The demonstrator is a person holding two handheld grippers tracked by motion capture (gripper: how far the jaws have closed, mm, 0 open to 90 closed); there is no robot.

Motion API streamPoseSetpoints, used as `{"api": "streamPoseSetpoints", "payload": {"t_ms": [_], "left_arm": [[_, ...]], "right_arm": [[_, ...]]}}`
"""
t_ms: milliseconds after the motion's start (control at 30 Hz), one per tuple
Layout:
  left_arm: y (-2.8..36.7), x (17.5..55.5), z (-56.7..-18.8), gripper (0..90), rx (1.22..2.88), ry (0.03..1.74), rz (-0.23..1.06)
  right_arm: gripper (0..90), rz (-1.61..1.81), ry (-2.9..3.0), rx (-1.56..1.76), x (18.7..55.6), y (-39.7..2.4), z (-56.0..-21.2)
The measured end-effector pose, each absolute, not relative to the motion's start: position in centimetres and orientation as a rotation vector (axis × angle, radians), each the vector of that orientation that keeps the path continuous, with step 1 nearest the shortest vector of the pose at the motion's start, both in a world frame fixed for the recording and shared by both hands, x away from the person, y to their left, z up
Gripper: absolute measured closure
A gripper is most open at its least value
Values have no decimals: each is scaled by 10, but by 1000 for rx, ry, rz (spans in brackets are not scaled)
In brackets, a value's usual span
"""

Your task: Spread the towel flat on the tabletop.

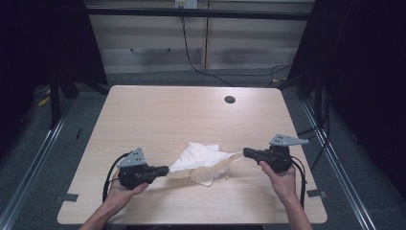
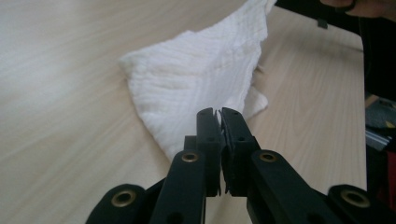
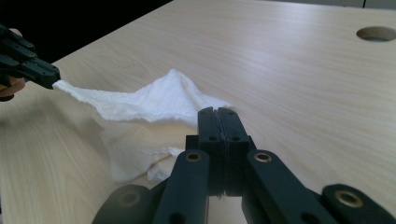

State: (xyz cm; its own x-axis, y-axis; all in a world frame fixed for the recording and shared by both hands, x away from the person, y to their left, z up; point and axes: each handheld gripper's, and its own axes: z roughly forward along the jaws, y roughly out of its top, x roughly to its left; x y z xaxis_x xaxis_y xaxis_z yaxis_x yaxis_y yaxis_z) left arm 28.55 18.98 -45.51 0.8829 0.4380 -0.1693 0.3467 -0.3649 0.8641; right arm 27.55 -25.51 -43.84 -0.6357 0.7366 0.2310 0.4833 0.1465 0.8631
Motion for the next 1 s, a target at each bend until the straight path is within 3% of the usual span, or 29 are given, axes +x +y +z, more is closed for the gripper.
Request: {"api": "streamPoseSetpoints", "payload": {"t_ms": [467, 1000], "left_arm": [[201, 312, -400, 871, 1806, 590, 218], [210, 326, -367, 873, 1719, 598, 272]], "right_arm": [[892, 1565, 2069, 1075, 284, -258, -382], [893, 1605, 2020, 987, 293, -257, -336]]}}
